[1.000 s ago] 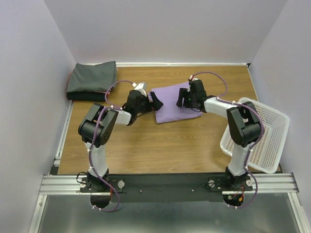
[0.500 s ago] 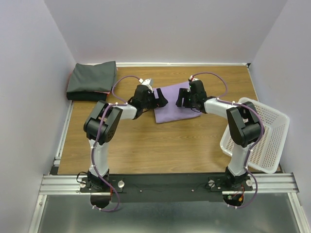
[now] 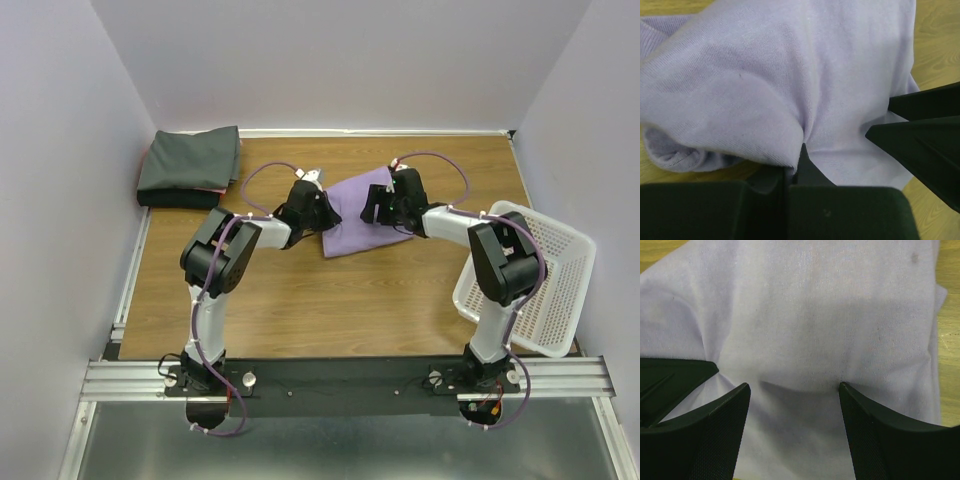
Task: Fold and stack the t-shirts
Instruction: Neatly place the folded tshirt to the corner
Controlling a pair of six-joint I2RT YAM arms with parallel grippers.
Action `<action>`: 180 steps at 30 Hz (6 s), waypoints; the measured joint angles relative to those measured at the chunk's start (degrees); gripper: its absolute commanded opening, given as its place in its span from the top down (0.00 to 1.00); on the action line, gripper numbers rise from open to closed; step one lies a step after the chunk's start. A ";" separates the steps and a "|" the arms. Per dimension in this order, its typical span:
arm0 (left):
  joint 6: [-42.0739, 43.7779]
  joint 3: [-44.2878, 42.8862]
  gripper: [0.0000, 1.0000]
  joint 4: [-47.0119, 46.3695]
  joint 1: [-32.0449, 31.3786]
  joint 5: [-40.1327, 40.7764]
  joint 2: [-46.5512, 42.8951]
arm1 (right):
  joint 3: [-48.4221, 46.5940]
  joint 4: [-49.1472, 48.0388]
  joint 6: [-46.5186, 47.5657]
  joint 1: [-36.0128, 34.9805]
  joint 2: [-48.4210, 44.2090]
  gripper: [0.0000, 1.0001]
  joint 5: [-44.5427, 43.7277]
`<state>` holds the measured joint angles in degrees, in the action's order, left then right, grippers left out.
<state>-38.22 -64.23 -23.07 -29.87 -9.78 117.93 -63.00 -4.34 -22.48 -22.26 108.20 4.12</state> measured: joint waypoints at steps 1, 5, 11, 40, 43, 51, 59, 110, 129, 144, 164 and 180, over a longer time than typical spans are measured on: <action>0.09 -0.11 1.00 0.11 -0.04 0.07 0.00 | 0.24 -0.26 0.00 0.00 -0.11 0.21 0.07; 1.14 -0.68 1.00 1.18 -0.07 0.07 0.00 | 1.29 -0.52 0.00 -0.02 -1.09 0.21 0.31; 6.43 -0.72 1.00 4.74 -0.11 0.20 -1.75 | 3.32 -0.39 -0.02 -0.02 -3.58 0.18 0.50; 48.57 -21.46 1.00 40.50 5.09 25.64 -9.29 | 4.98 -0.28 0.66 0.26 -10.91 0.11 0.37; 51.89 -25.51 1.00 42.10 6.60 25.59 -9.33 | 4.98 -0.28 0.94 0.37 -11.50 0.11 0.37; 56.17 -34.84 1.00 46.38 11.82 25.44 -7.76 | 4.98 -0.28 1.40 0.79 -12.00 0.11 0.35; 58.29 -41.79 1.00 51.95 16.94 23.41 -5.11 | 4.98 -0.28 1.57 0.96 -12.00 0.11 0.35; 54.45 -65.53 1.00 64.48 36.68 8.92 5.29 | 4.98 -0.28 1.60 0.98 -11.26 0.10 0.46; 48.37 -67.45 0.28 60.92 42.66 24.63 10.16 | 4.98 -0.28 1.66 0.98 -11.26 0.09 0.48; 42.80 -51.23 0.30 49.88 35.52 17.03 -0.24 | 4.98 -0.31 1.64 0.98 -11.26 0.09 1.77; 39.50 -47.39 0.49 44.83 28.37 12.17 7.67 | 5.35 -0.28 1.62 0.98 -12.79 0.08 2.84; 42.01 -49.57 1.00 44.11 28.30 17.90 9.29 | 5.35 -0.28 1.62 0.98 -12.79 0.08 2.84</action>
<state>3.79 -113.80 21.04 -1.56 8.12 127.22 -57.65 -4.62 -20.86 -21.28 95.42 6.96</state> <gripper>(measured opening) 0.008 0.918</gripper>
